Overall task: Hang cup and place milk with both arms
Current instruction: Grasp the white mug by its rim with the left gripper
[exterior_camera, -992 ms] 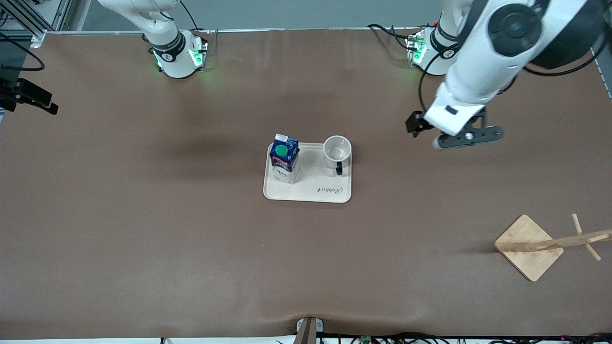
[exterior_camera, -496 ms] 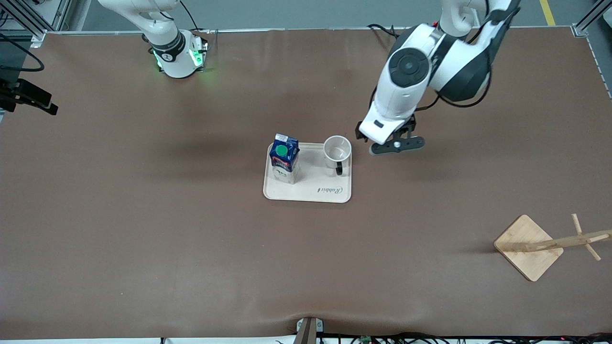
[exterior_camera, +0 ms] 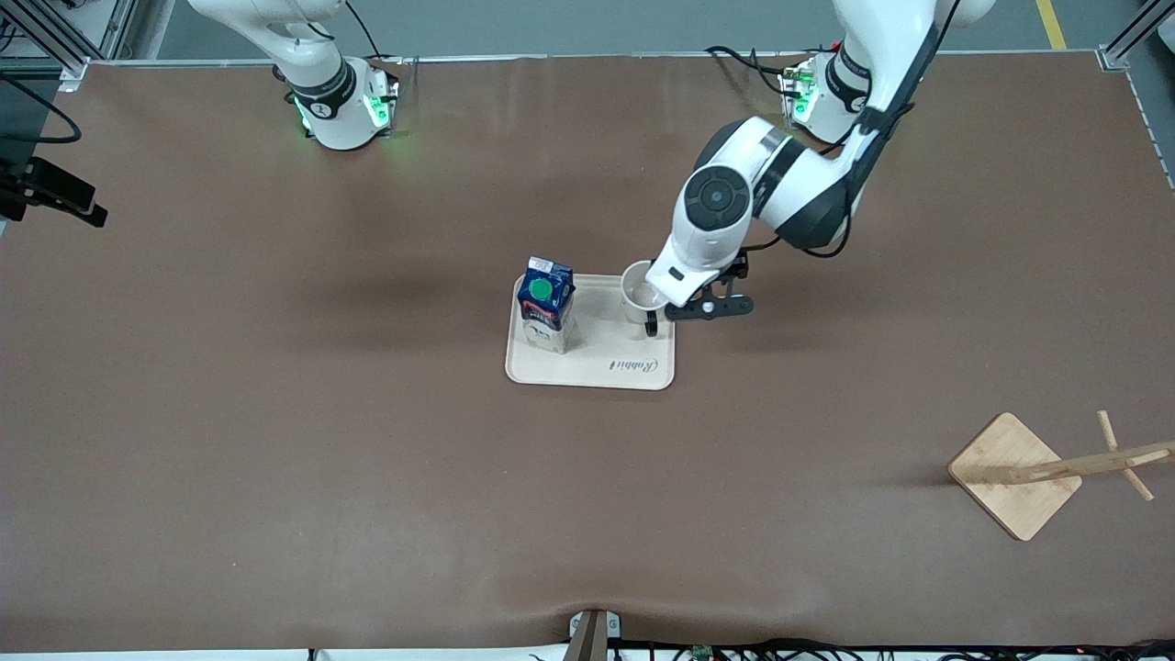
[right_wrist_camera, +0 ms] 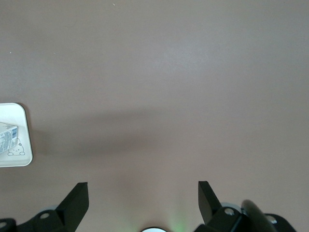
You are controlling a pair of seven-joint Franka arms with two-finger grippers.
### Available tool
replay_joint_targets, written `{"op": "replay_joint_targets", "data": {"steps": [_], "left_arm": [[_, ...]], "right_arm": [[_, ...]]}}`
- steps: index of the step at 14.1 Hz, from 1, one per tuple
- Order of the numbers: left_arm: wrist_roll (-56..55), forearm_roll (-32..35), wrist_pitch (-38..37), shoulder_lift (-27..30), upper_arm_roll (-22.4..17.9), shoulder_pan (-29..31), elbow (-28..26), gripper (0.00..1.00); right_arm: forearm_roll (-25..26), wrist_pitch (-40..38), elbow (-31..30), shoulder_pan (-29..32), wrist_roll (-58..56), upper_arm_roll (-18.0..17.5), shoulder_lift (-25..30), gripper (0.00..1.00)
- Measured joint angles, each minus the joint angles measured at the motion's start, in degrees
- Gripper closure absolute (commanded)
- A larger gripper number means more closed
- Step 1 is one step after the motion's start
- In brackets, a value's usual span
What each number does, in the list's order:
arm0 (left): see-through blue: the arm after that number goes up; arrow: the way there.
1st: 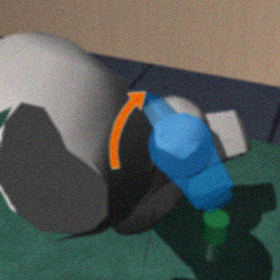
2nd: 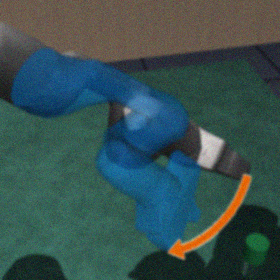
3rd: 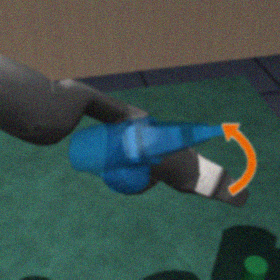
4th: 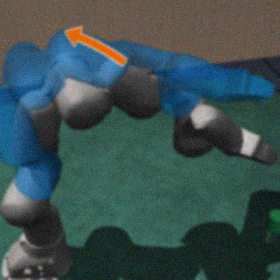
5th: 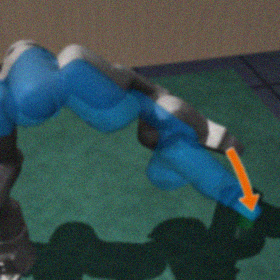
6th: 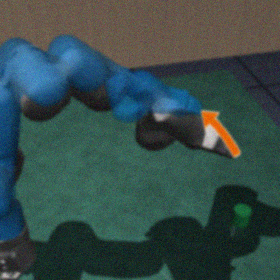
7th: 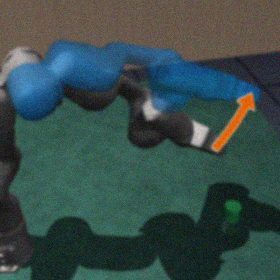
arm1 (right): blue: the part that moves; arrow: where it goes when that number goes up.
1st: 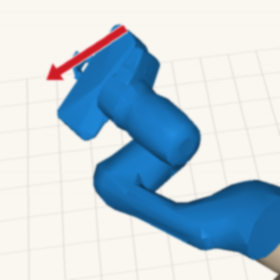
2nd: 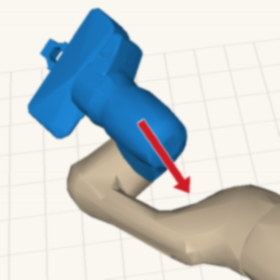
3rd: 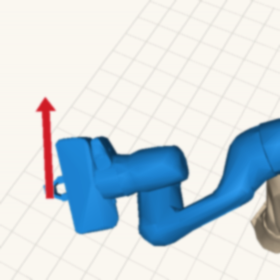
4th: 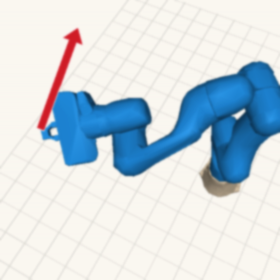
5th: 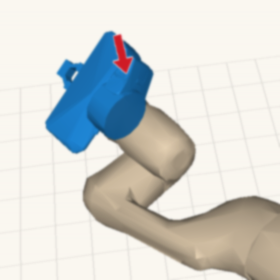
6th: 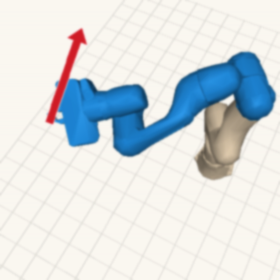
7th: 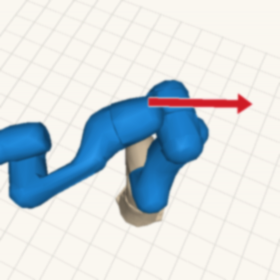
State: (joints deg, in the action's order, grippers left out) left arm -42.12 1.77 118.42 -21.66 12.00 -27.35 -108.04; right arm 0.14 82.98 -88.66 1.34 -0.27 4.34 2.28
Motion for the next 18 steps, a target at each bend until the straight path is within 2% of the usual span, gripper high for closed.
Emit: {"op": "replay_joint_targets", "data": {"steps": [3, 5, 9, 10, 18], "left_arm": [[-0.06, -0.05, 2.07, -3.55, 0.88, -0.12, -0.12, 0.30], [-0.85, -0.32, 2.75, -5.13, 1.34, -0.14, -0.13, 0.54], [-1.36, -0.65, 4.24, -6.61, 1.92, -0.34, -0.10, 0.95], [-1.72, -0.66, 4.53, -6.76, 1.96, -0.40, -0.09, 1.00], [-1.98, -1.12, 5.46, -7.03, 2.02, -0.44, 1.33, 1.00]], "right_arm": [[0.00, 0.00, 0.09, 0.00, 0.00, 0.00, -0.04, 0.00], [0.00, 0.00, 0.16, 0.00, 0.00, 0.00, -0.04, 0.00], [0.00, -0.01, 0.25, 0.01, 0.00, 0.00, -0.12, 0.00], [0.00, -0.01, 0.26, 0.03, 0.00, 0.01, -0.13, 0.00], [0.00, -0.01, 0.28, 0.51, 0.00, 0.07, -0.37, 0.00]]}}
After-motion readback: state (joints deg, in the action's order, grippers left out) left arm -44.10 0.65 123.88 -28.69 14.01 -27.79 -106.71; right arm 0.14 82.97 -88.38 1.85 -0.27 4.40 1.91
